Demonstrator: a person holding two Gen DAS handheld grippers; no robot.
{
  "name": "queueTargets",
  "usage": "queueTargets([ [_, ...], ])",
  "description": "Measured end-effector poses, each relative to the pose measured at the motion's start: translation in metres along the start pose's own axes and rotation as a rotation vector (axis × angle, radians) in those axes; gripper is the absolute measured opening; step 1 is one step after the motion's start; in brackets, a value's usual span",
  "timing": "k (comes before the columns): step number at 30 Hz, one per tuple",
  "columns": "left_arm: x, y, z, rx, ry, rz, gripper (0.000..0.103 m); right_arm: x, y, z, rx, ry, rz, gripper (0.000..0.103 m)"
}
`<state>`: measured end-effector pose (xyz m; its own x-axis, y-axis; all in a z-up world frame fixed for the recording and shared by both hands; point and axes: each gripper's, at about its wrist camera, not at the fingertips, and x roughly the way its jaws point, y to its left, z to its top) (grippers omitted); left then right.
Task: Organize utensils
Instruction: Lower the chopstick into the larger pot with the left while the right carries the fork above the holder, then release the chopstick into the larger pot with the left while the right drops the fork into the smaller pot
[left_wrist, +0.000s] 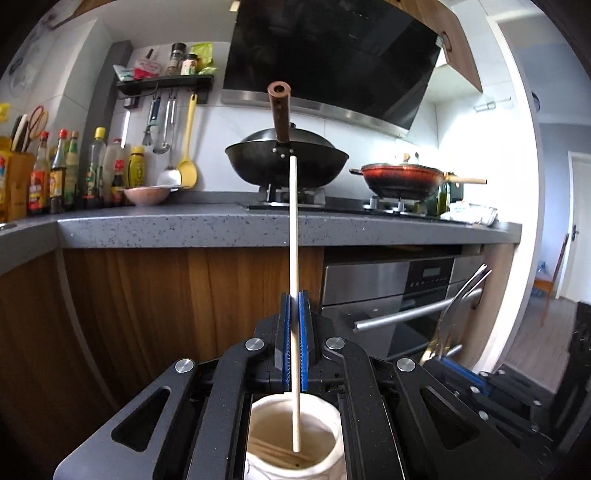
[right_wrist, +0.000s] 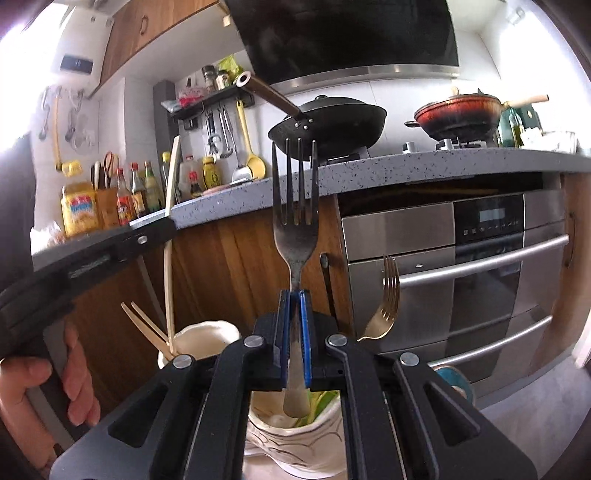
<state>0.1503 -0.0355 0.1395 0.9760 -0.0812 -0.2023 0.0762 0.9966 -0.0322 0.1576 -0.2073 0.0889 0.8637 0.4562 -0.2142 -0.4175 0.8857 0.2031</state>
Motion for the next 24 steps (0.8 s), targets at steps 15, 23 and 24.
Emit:
queueTargets([
  [15, 0.02, -0.01, -0.038, 0.12, 0.139, 0.028, 0.005, 0.024, 0.003, -0.029, -0.045, 0.135, 0.007, 0.006],
  [23, 0.018, -0.001, -0.04, 0.074, 0.161, 0.022, 0.021, 0.034, 0.001, -0.039, -0.036, 0.184, 0.02, 0.006],
  [24, 0.017, 0.0, -0.04, 0.069, 0.159, 0.023, 0.024, 0.034, 0.002, -0.039, -0.039, 0.186, 0.02, 0.006],
])
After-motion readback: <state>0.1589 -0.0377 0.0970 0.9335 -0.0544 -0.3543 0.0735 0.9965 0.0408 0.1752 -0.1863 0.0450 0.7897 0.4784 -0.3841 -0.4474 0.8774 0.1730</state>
